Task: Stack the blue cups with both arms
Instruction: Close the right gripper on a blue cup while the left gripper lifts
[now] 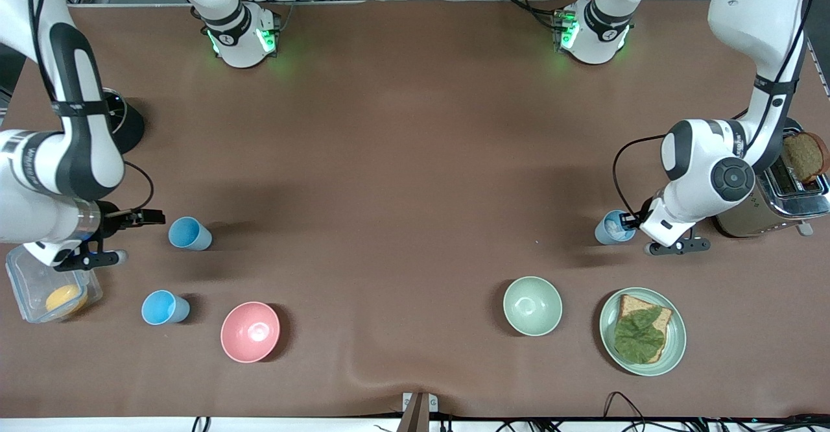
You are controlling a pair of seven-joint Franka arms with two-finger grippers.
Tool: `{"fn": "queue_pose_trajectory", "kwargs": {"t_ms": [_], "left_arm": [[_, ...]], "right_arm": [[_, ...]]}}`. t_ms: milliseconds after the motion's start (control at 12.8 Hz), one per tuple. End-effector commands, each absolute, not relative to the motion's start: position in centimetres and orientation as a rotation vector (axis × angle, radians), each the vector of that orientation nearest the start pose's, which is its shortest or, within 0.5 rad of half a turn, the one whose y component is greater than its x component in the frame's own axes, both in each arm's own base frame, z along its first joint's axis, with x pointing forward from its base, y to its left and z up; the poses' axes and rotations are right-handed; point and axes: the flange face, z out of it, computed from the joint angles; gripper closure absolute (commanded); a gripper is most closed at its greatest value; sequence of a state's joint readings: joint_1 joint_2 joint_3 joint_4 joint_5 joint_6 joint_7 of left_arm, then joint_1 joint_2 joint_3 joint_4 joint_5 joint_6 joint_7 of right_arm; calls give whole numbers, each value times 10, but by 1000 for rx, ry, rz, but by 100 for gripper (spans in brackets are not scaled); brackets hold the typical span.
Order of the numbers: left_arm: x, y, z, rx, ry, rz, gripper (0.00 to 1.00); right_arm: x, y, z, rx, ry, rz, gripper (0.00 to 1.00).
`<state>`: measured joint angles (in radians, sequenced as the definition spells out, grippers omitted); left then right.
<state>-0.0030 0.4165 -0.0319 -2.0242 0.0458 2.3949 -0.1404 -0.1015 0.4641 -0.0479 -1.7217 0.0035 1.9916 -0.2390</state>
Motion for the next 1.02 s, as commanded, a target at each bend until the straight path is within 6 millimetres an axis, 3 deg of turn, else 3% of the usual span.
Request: {"fn": "queue_pose_trajectory", "kwargs": {"t_ms": [0,234,703,938], "left_arm": [[597,-23,239,-3130,-121,51,100],[598,-26,245,-3132,-117,37,100],[600,-84,290,-3172,-123,-57,100],[597,-114,301,-3185,-207,-47,100]], "right_arm": [[630,-78,282,-3113,2,251,0],[630,-70,265,-3111,40,285,0],[625,-79,236,-3097,75,355,0],[627,-80,229,-3094,87,338,0]]}}
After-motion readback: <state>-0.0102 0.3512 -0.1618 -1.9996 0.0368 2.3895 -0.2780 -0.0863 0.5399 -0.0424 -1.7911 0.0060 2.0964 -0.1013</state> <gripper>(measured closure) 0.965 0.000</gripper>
